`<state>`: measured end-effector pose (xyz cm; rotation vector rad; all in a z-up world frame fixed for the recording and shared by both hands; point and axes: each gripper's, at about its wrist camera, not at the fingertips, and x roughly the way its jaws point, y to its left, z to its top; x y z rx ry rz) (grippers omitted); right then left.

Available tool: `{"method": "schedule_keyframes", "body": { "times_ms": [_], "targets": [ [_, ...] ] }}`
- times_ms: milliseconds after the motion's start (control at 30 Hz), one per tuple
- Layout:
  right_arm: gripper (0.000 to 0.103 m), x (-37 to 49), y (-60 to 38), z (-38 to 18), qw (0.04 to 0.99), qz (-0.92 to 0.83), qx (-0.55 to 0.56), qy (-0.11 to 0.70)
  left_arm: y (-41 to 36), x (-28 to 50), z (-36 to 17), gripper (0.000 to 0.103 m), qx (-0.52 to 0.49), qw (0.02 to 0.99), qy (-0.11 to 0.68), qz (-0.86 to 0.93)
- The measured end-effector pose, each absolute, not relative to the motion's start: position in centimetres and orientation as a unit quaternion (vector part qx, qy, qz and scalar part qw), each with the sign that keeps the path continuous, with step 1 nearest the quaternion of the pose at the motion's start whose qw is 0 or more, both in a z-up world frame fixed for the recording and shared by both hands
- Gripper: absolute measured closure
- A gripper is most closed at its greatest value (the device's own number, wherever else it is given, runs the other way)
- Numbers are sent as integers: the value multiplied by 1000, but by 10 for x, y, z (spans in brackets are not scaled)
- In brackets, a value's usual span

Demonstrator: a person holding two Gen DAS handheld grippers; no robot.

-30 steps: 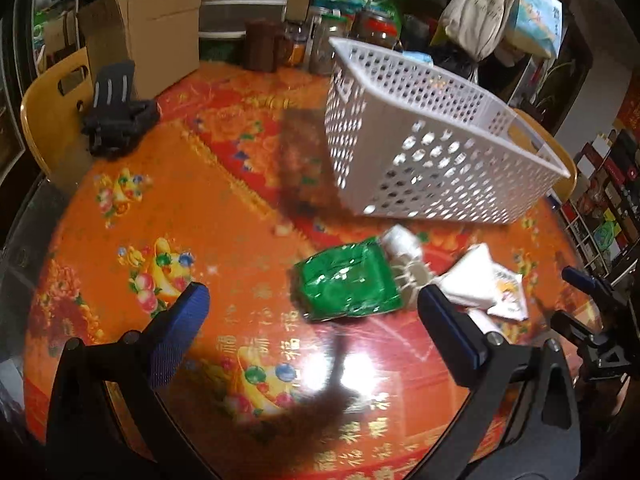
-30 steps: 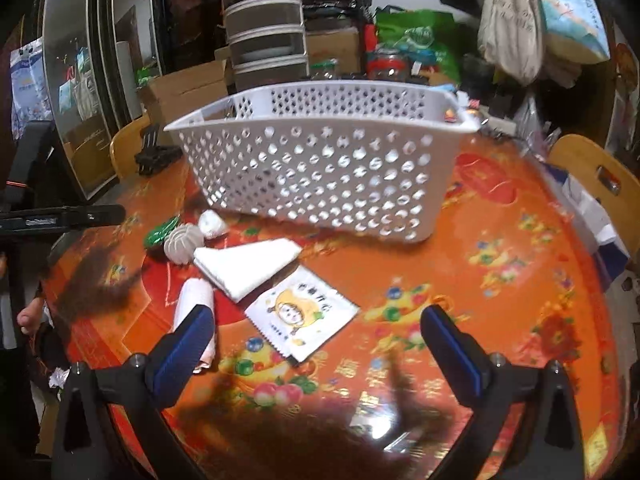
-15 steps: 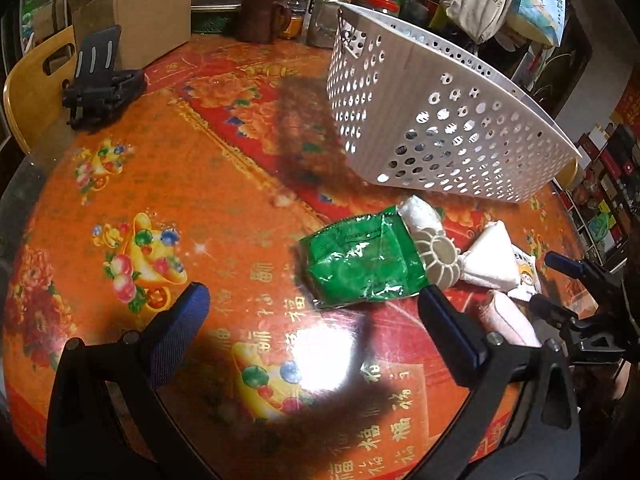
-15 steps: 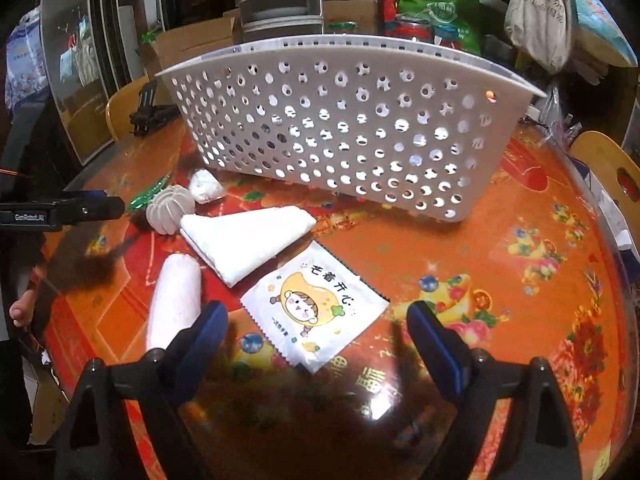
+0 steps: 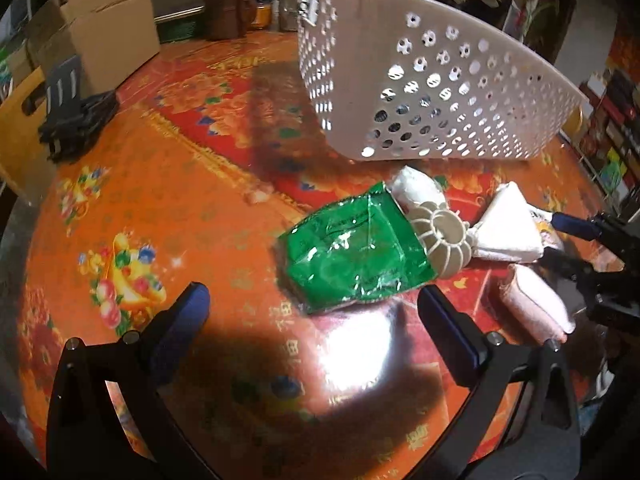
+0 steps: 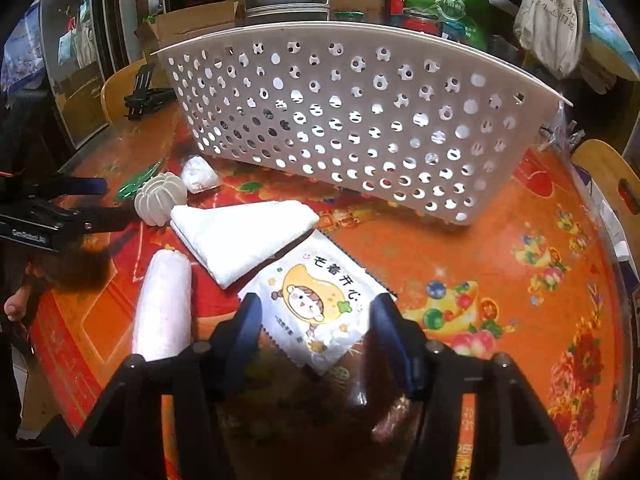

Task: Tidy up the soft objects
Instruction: 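Grasp the cartoon snack packet with the right gripper while the left grasps the green packet, then carry both packets over the white basket and open both grippers to drop them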

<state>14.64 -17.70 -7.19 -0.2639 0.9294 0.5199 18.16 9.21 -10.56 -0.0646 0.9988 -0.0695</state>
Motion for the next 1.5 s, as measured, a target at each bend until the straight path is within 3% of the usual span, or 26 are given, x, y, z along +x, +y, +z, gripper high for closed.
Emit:
{"method": "schedule_keyframes", "body": {
  "times_ms": [267,367,533,767,800,867,1233,1500],
  "targets": [
    [61,138,-186,-70,858,252,-119,432,85,197,-108,0,-6,878,478,-31],
    [64,135,-187,-70,859,253,-118,429,82,194,-106,6,-3,883,468,-37],
    [68,134,-189,-70,860,256,-113,427,72,186,-100,37,5,890,454,-54],
    [76,132,-189,-69,861,259,-109,424,74,176,-95,53,-3,901,431,-50],
    [77,132,-190,-69,861,259,-107,424,76,176,-94,80,-4,902,429,-47],
    [79,132,-190,-69,861,261,-104,424,82,176,-93,86,-19,901,430,-51],
    [87,130,-194,-66,866,260,-95,416,95,161,-78,94,-43,919,389,-43],
    [88,130,-198,-63,869,261,-84,411,96,157,-75,95,-50,924,377,-39]
  ]
}}
